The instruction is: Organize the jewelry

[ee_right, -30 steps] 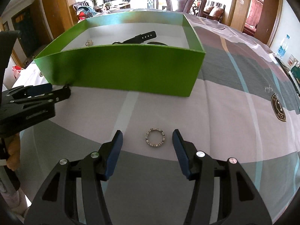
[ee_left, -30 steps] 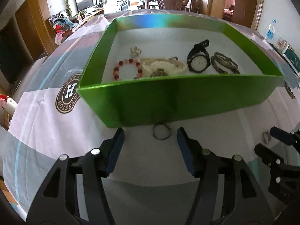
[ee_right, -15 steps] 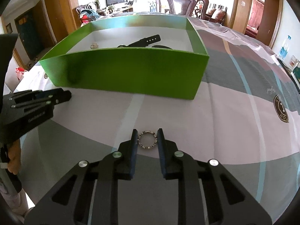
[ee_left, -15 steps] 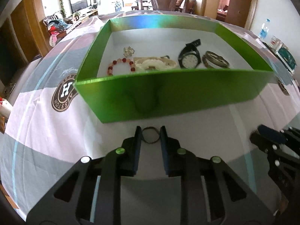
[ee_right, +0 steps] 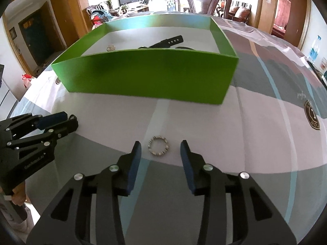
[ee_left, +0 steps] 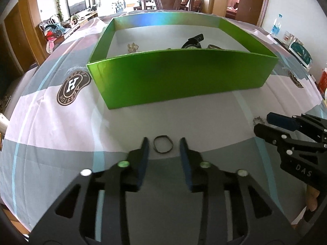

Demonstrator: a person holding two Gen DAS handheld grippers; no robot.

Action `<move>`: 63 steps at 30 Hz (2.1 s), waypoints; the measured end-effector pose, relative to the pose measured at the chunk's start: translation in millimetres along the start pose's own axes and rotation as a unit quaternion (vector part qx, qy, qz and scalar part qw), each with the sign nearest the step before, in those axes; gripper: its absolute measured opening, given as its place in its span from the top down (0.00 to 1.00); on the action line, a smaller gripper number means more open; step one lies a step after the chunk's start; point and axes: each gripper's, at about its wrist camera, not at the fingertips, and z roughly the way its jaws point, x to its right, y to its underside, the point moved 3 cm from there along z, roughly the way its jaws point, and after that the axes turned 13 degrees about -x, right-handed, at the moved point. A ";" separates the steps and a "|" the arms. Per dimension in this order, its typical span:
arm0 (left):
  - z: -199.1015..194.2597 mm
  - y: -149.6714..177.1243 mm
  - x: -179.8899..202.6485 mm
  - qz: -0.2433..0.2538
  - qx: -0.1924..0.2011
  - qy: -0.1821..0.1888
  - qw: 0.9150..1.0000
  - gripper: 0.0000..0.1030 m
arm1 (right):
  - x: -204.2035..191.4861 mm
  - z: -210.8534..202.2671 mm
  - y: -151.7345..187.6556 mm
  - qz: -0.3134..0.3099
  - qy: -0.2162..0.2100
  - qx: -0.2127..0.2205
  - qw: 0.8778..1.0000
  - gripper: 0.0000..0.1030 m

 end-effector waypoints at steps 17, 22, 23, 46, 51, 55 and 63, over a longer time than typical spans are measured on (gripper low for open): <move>1.8 0.0 8.7 0.008 0.005 -0.011 1.000 0.59 | -10.5 2.1 0.3 -0.012 0.026 0.005 1.000 0.63; 1.8 0.0 8.7 0.008 0.005 -0.011 1.000 0.59 | -10.3 2.0 0.3 -0.011 0.026 0.005 1.000 0.63; 1.9 -0.1 8.6 0.008 0.005 -0.011 1.000 0.59 | -10.2 2.0 0.3 -0.011 0.026 0.005 1.000 0.63; 2.1 -1.7 8.5 0.004 0.006 -0.010 1.000 0.57 | 0.5 1.4 0.8 0.009 0.033 0.007 0.999 0.63; 2.2 -2.7 4.2 -0.002 0.007 -0.012 1.000 0.58 | -3.5 2.6 -1.7 0.006 0.032 0.008 0.999 0.63; 2.7 -3.7 1.5 -0.003 0.007 -0.014 1.000 0.63 | -3.7 2.2 -0.7 0.007 0.032 0.009 0.999 0.63; 3.3 -6.7 3.2 0.001 0.007 -0.010 1.000 0.72 | -4.6 1.7 0.1 0.005 0.031 0.011 0.999 0.63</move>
